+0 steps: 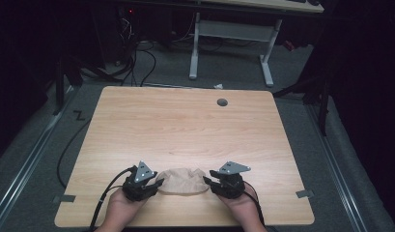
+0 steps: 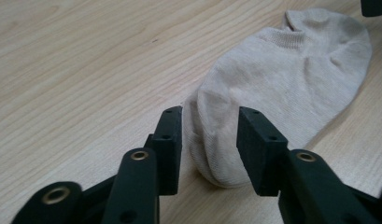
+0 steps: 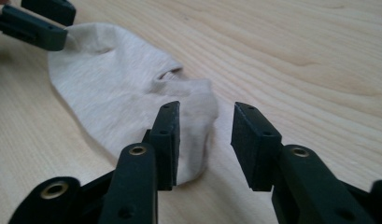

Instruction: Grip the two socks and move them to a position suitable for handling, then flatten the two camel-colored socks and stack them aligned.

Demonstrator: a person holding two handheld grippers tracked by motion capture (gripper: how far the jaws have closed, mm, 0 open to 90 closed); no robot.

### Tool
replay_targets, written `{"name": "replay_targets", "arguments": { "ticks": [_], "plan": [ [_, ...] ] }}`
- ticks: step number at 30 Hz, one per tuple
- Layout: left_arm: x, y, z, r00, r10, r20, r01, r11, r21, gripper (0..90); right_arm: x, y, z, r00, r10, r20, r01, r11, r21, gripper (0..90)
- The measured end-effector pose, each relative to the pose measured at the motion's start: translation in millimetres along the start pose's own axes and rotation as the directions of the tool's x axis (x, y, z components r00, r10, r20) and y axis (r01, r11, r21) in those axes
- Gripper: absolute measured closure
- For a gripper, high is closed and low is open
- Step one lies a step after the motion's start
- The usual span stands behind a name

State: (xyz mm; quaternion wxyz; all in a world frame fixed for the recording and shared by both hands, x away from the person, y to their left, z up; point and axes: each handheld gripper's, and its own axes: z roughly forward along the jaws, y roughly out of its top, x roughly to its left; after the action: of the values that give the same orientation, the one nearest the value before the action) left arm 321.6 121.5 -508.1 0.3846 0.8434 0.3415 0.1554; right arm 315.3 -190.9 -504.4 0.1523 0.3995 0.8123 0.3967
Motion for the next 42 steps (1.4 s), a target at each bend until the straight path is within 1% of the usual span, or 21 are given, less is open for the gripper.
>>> {"name": "replay_targets", "arguments": {
  "ticks": [7, 11, 13, 15, 18, 20, 21, 22, 23, 24, 25, 27, 29, 30, 32, 34, 35, 37, 40, 41, 42],
  "plan": [
    [8.4, -2.4, -10.0, 0.9998, -0.012, -0.017, 0.012, 0.9989, -0.046, 53.9, -13.5, 0.9, -0.4, 0.9980, 0.039, 0.049, -0.038, 0.999, -0.034, 53.8],
    [19.4, -2.3, -16.3, 0.9989, -0.029, -0.037, 0.027, 0.9970, -0.072, 50.2, -22.9, -0.5, -0.9, 0.9947, 0.059, 0.084, -0.054, 0.997, -0.051, 51.5],
    [27.4, -2.6, -19.3, 0.9978, -0.041, -0.053, 0.036, 0.9958, -0.084, 48.9, -28.8, -1.9, -2.3, 0.9914, 0.069, 0.111, -0.063, 0.996, -0.058, 50.3],
    [36.8, -3.8, -21.4, 0.9957, -0.050, -0.078, 0.044, 0.9956, -0.084, 46.7, -37.6, -4.7, -5.8, 0.9854, 0.095, 0.142, -0.085, 0.994, -0.074, 49.5],
    [53.7, -7.1, -23.7, 0.9906, -0.050, -0.128, 0.042, 0.9972, -0.062, 44.2, -49.0, -9.7, -10.9, 0.9758, 0.120, 0.183, -0.106, 0.990, -0.088, 48.3],
    [66.7, -10.7, -25.4, 0.9850, -0.049, -0.165, 0.043, 0.9982, -0.043, 44.0, -56.8, -14.1, -14.7, 0.9673, 0.142, 0.210, -0.123, 0.987, -0.102, 47.4],
    [73.8, -12.8, -26.3, 0.9817, -0.061, -0.180, 0.056, 0.9978, -0.037, 44.0, -60.7, -16.4, -16.7, 0.9630, 0.152, 0.223, -0.131, 0.986, -0.105, 47.3],
    [81.1, -15.1, -27.3, 0.9792, -0.088, -0.183, 0.083, 0.9958, -0.038, 44.0, -64.3, -18.4, -18.6, 0.9590, 0.162, 0.232, -0.140, 0.984, -0.110, 47.3],
    [89.3, -17.4, -28.7, 0.9755, -0.134, -0.174, 0.128, 0.9907, -0.045, 44.0, -67.5, -20.1, -20.3, 0.9553, 0.174, 0.239, -0.150, 0.982, -0.116, 47.3],
    [93.4, -18.6, -29.5, 0.9726, -0.156, -0.173, 0.149, 0.9874, -0.054, 44.1, -70.4, -21.6, -22.0, 0.9512, 0.189, 0.244, -0.163, 0.979, -0.122, 47.4],
    [98.2, -19.7, -30.7, 0.9673, -0.186, -0.173, 0.177, 0.9821, -0.064, 44.2, -71.9, -22.4, -22.4, 0.9496, 0.192, 0.248, -0.165, 0.978, -0.127, 47.5],
    [101.3, -20.2, -30.8, 0.9633, -0.206, -0.172, 0.196, 0.9780, -0.072, 44.2, -74.4, -23.7, -23.0, 0.9484, 0.193, 0.251, -0.165, 0.978, -0.127, 47.6],
    [100.6, -19.6, -29.1, 0.9632, -0.205, -0.174, 0.197, 0.9783, -0.065, 44.2, -74.5, -24.4, -23.1, 0.9483, 0.185, 0.258, -0.157, 0.980, -0.124, 47.6],
    [99.7, -18.6, -27.9, 0.9641, -0.199, -0.176, 0.191, 0.9797, -0.062, 44.2, -74.0, -25.3, -22.9, 0.9475, 0.182, 0.263, -0.155, 0.980, -0.123, 47.6],
    [96.7, -16.0, -25.5, 0.9665, -0.182, -0.181, 0.173, 0.9827, -0.065, 44.0, -74.3, -27.2, -21.9, 0.9495, 0.170, 0.264, -0.144, 0.983, -0.117, 47.8],
    [94.7, -15.7, -24.0, 0.9691, -0.169, -0.180, 0.160, 0.9850, -0.064, 43.9, -75.0, -26.7, -20.3, 0.9515, 0.174, 0.254, -0.150, 0.982, -0.113, 47.8],
    [94.7, -16.1, -23.4, 0.9711, -0.163, -0.174, 0.156, 0.9863, -0.054, 43.9, -75.2, -25.9, -19.5, 0.9514, 0.174, 0.254, -0.149, 0.982, -0.113, 47.8],
    [94.7, -18.1, -23.8, 0.9717, -0.164, -0.170, 0.158, 0.9863, -0.048, 43.5, -75.5, -24.6, -17.6, 0.9509, 0.165, 0.262, -0.140, 0.984, -0.112, 47.9],
    [96.0, -21.9, -26.7, 0.9695, -0.184, -0.162, 0.178, 0.9827, -0.052, 43.6, -76.2, -24.4, -14.7, 0.9481, 0.172, 0.268, -0.149, 0.983, -0.105, 48.4],
    [96.1, -22.8, -28.3, 0.9696, -0.186, -0.160, 0.179, 0.9823, -0.053, 43.7, -76.8, -24.4, -14.4, 0.9484, 0.170, 0.267, -0.148, 0.984, -0.103, 48.5],
    [95.6, -22.4, -29.5, 0.9706, -0.177, -0.163, 0.171, 0.9840, -0.051, 43.8, -77.1, -24.1, -14.4, 0.9488, 0.175, 0.263, -0.152, 0.982, -0.109, 48.5]
  ]
}}
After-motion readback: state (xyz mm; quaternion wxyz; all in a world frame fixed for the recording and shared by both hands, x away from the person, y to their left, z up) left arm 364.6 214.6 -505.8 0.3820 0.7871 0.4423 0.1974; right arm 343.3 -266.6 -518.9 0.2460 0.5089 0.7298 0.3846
